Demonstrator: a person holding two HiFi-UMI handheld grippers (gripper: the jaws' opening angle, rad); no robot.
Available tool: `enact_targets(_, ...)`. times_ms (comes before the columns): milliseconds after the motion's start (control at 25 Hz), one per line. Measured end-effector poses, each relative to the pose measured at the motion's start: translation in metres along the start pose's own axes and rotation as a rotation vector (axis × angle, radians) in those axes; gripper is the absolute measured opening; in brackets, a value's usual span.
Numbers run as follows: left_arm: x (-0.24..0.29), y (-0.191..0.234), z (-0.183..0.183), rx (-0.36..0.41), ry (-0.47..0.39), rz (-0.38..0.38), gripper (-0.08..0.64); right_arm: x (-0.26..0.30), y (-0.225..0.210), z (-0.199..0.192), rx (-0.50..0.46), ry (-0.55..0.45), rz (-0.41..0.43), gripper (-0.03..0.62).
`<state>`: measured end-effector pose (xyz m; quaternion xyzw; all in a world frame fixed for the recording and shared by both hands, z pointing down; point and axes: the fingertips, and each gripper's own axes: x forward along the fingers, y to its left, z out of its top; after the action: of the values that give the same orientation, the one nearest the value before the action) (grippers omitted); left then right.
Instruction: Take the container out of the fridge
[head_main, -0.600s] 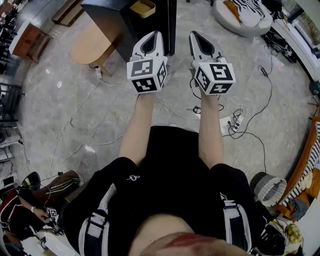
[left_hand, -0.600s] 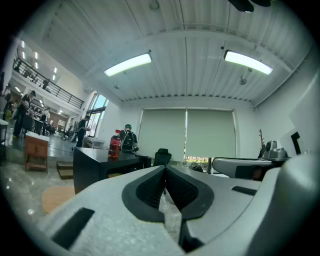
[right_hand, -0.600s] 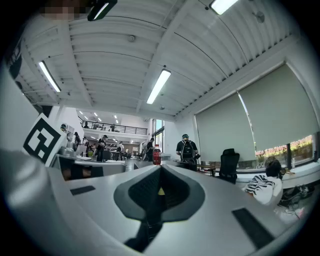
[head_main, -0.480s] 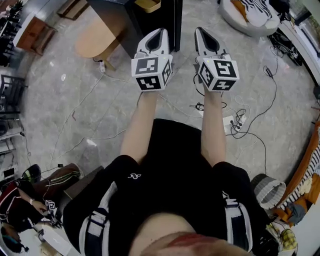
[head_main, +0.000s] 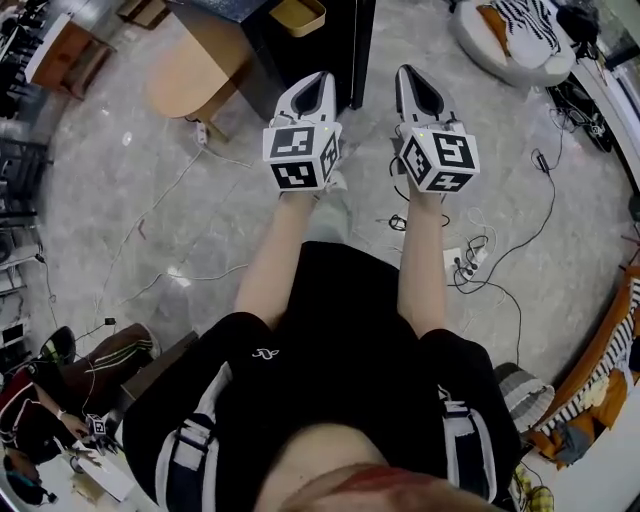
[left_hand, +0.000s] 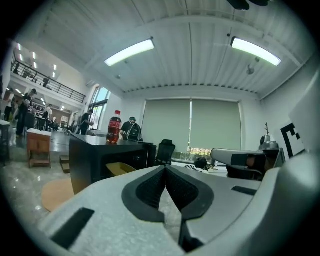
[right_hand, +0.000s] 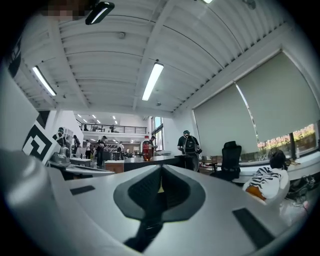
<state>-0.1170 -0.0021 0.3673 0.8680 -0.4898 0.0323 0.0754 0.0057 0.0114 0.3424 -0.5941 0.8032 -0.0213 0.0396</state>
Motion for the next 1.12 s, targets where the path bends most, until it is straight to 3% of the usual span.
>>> enact_targets(360,0.137,0.049,-0.011,-0.038,0.063,0.038,0.008,0.134,-0.059,-0.039,0.011,0.088,0.085,0.012)
enact_targets(560,0.189,0.07,-0.023,-0.043,0.12,0.066,0.008,0.193,-0.083,-0.054,0.034,0.12,0.112,0.012)
enact_targets(680,0.199,0.089,-0.025,-0.05,0.13,0.108,0.008,0.22,-0.073,-0.067,-0.003,0.154,0.183,0.012)
enact_targets(880,0.201,0.113,-0.039,-0.073,0.174,0.188,0.008,0.253,-0.034,-0.085,-0.195,0.249,0.397,0.014)
enact_targets(1120,0.181,0.14,-0.063,-0.164,0.213,0.316,0.008,0.266,0.016,-0.123,-0.644,0.391,0.695,0.015)
